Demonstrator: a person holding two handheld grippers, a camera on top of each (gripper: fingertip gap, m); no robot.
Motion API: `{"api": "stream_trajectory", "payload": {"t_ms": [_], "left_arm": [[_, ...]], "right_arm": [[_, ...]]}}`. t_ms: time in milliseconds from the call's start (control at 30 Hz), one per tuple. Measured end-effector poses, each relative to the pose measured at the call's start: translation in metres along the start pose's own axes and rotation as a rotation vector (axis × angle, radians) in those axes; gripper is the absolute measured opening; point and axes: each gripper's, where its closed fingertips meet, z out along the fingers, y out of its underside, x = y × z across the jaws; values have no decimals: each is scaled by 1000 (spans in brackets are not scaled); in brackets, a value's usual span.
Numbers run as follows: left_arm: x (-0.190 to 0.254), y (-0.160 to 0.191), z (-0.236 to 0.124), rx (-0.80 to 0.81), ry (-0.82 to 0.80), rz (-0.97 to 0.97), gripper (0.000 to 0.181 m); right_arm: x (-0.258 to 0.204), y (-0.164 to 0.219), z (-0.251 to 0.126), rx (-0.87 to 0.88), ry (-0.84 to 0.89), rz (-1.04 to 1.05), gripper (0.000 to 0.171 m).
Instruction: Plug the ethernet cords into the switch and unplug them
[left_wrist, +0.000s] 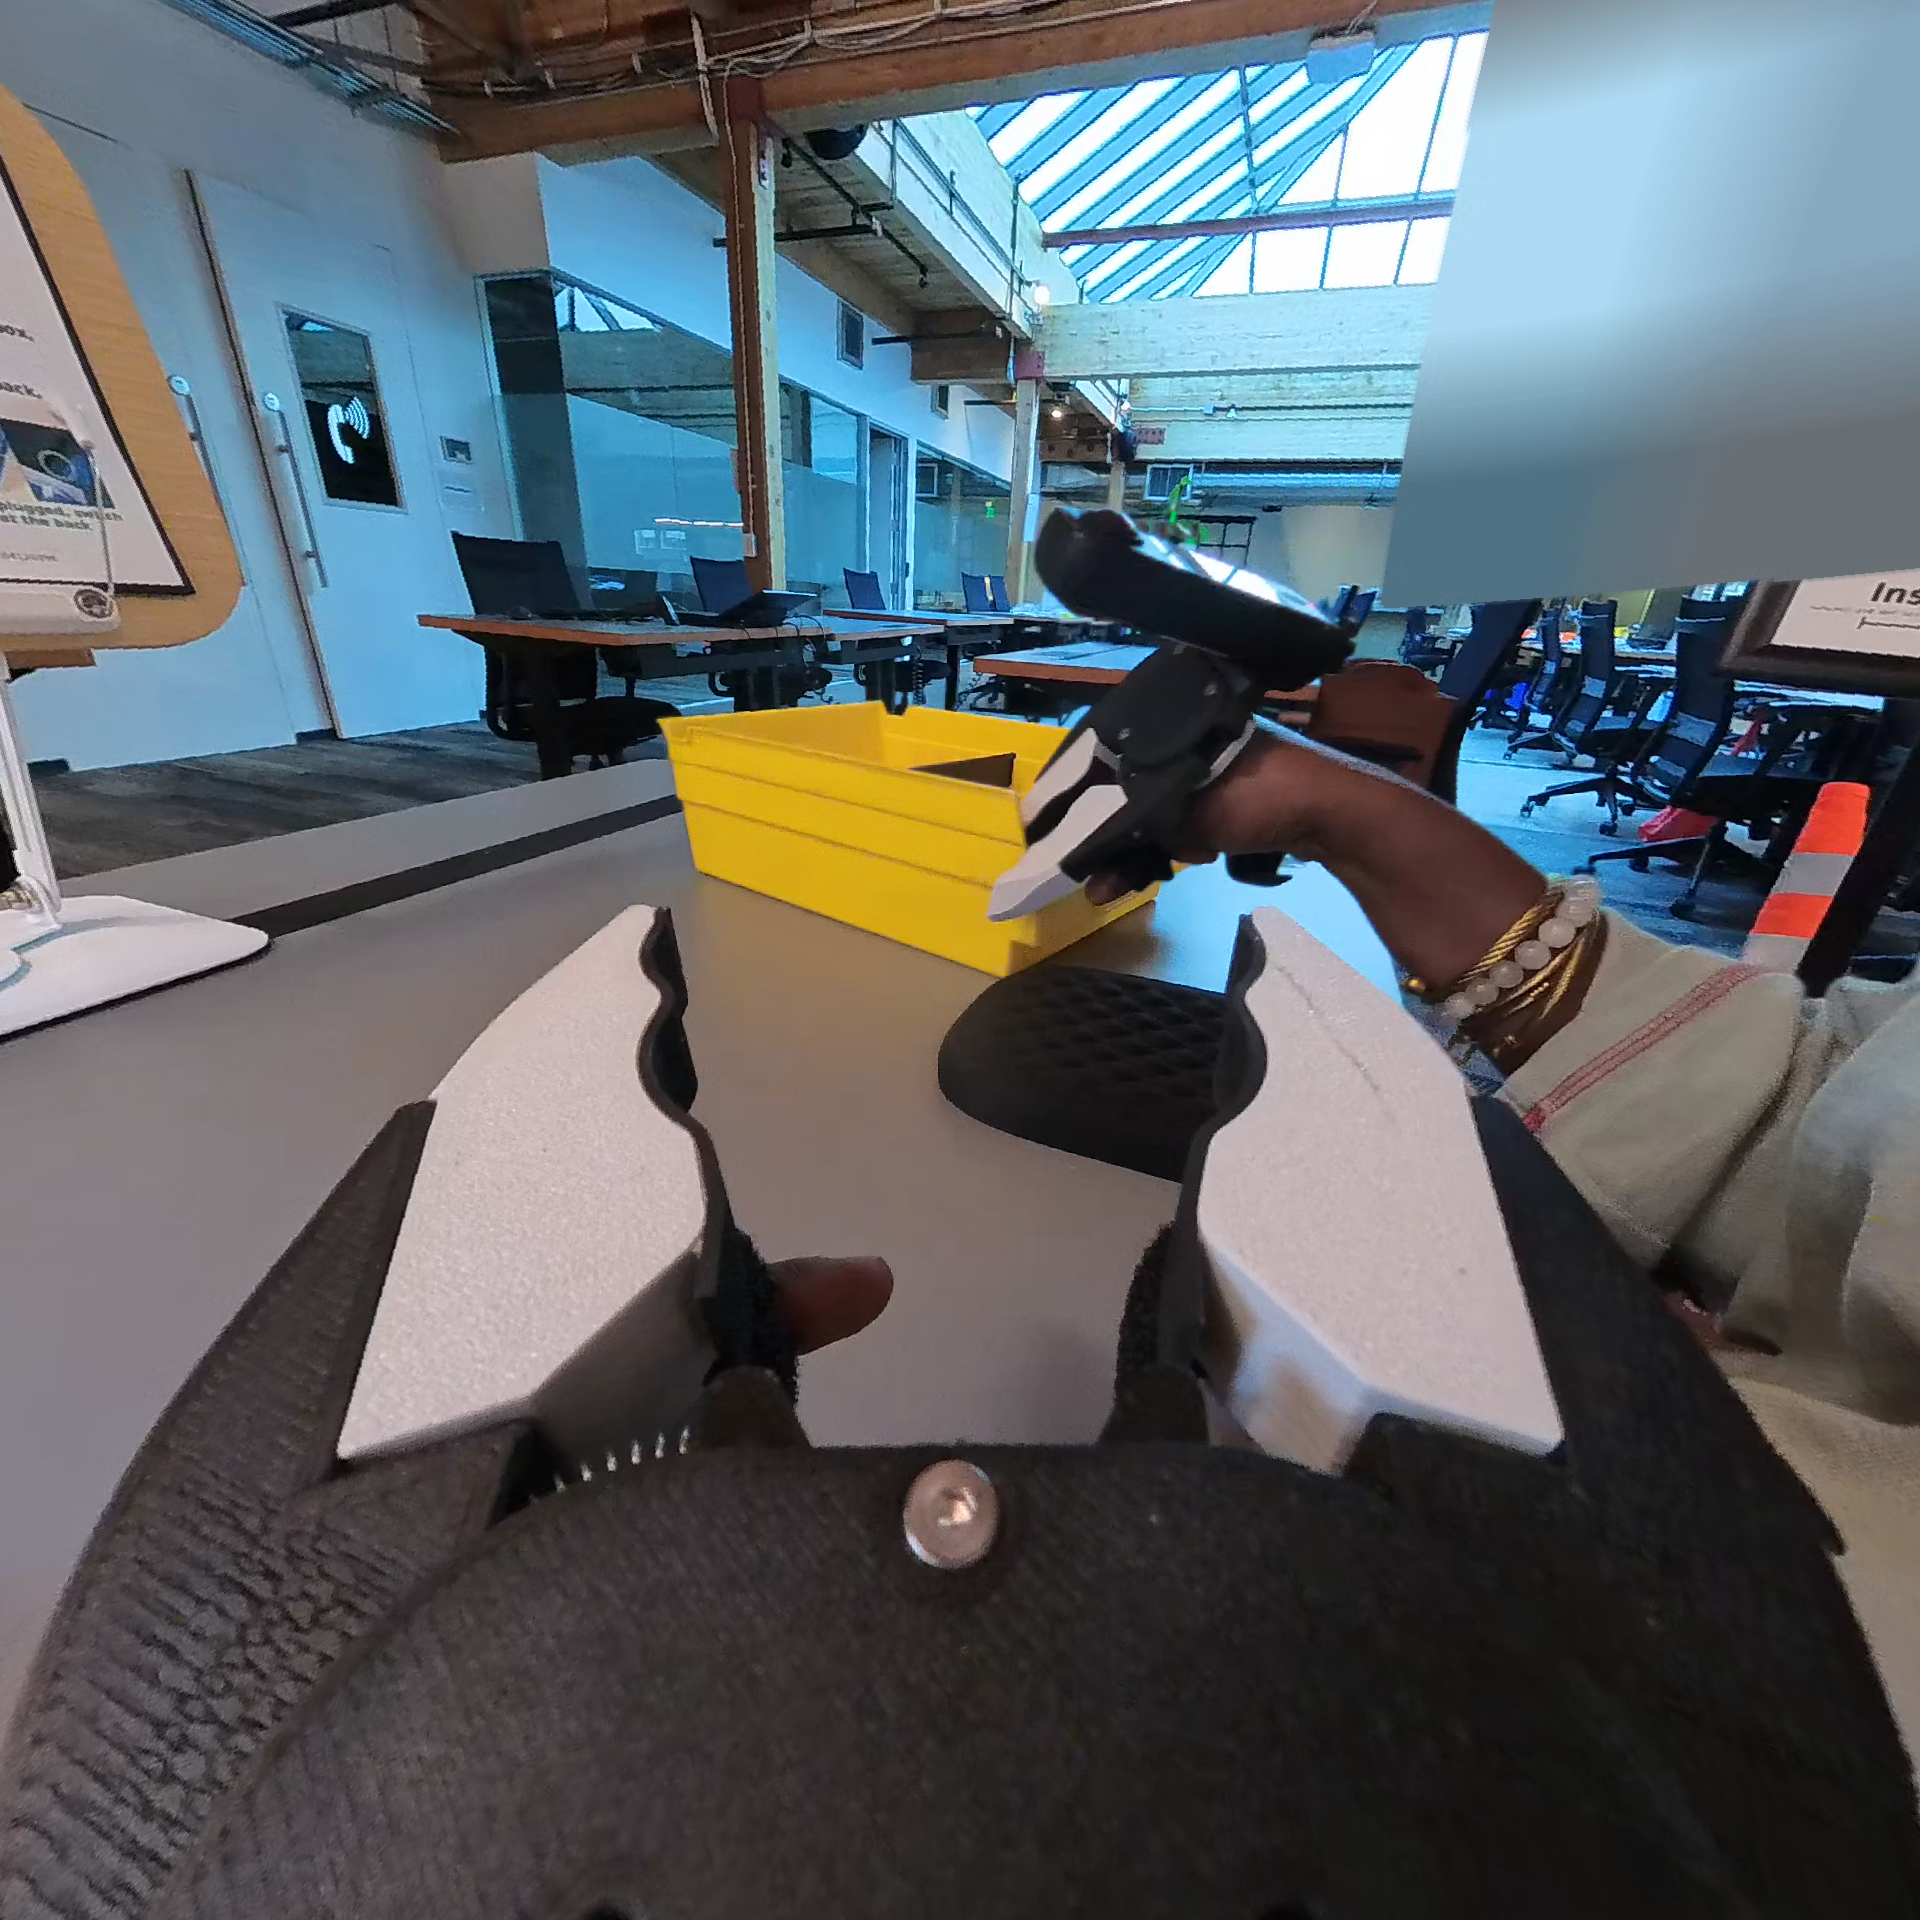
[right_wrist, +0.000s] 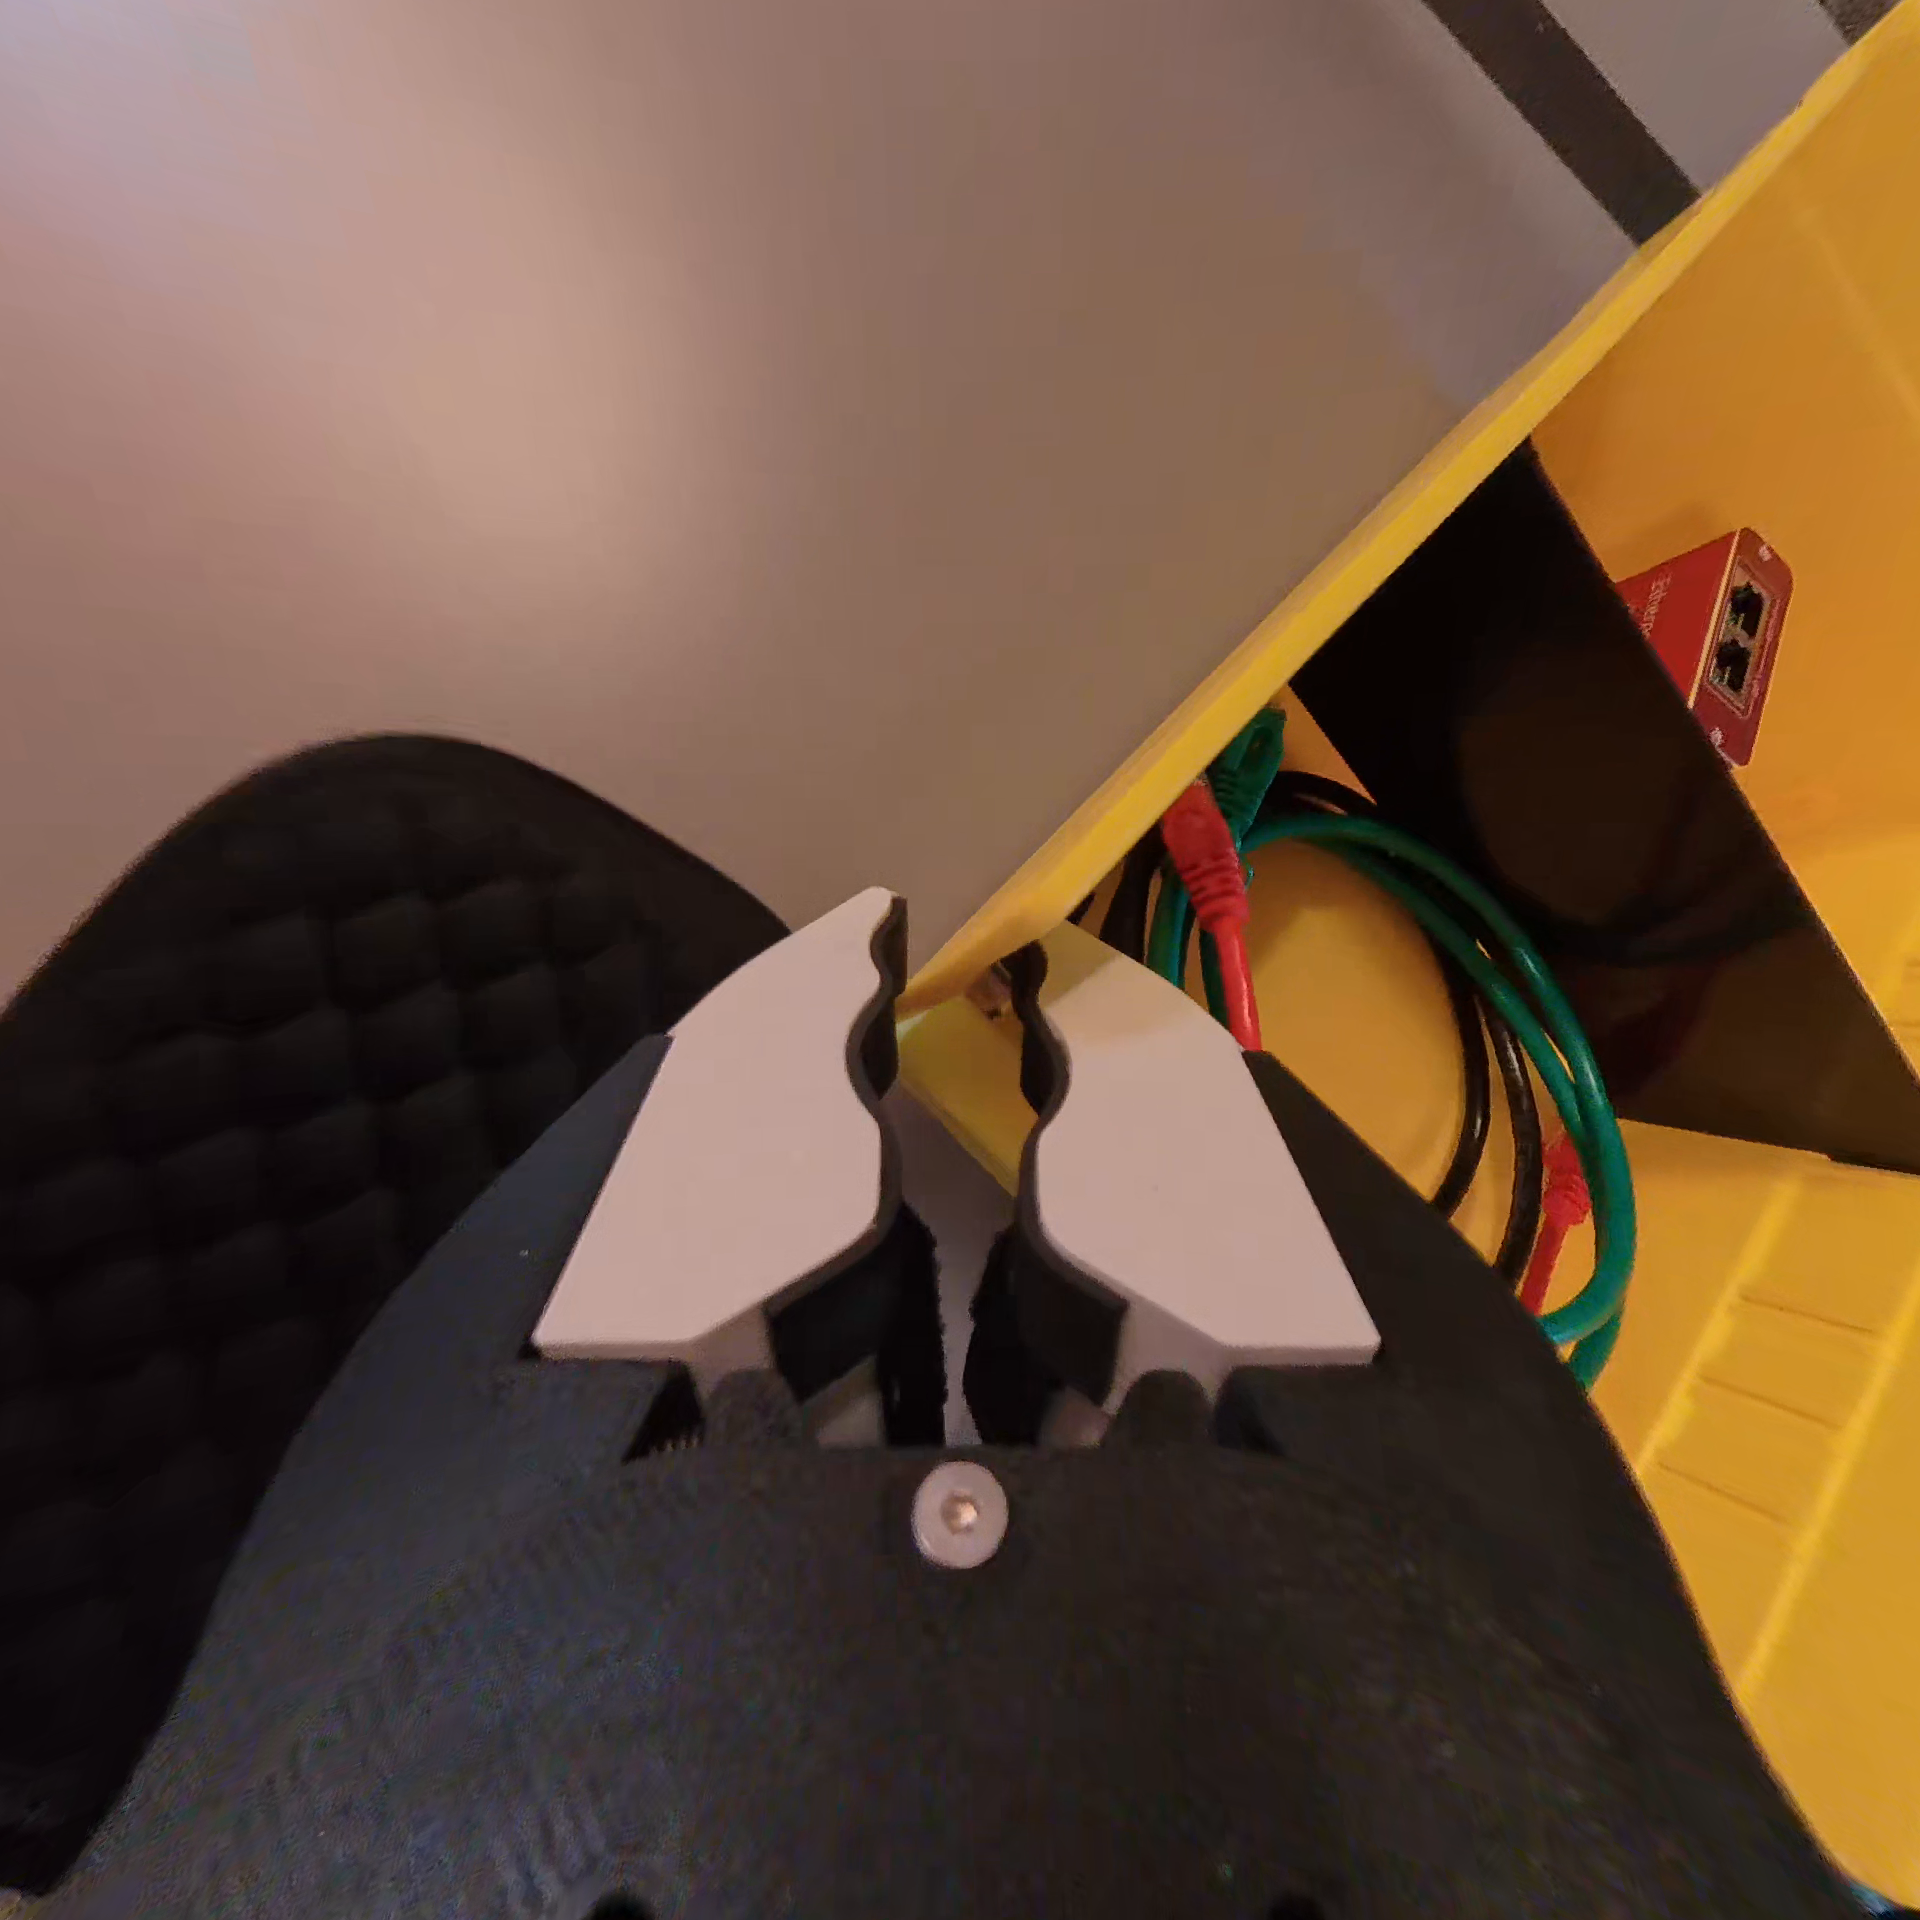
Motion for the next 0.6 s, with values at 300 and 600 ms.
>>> {"api": "stream_trajectory", "payload": {"t_ms": [300,600], "left_arm": [[2,-4,-2,25,-3,31,99],[3,-13,-11,66,-30,83,94]], "right_arm": [[-49,-58,22,60,-29,-46,20],[-118,-121,41,197,-69,-171,22]]}}
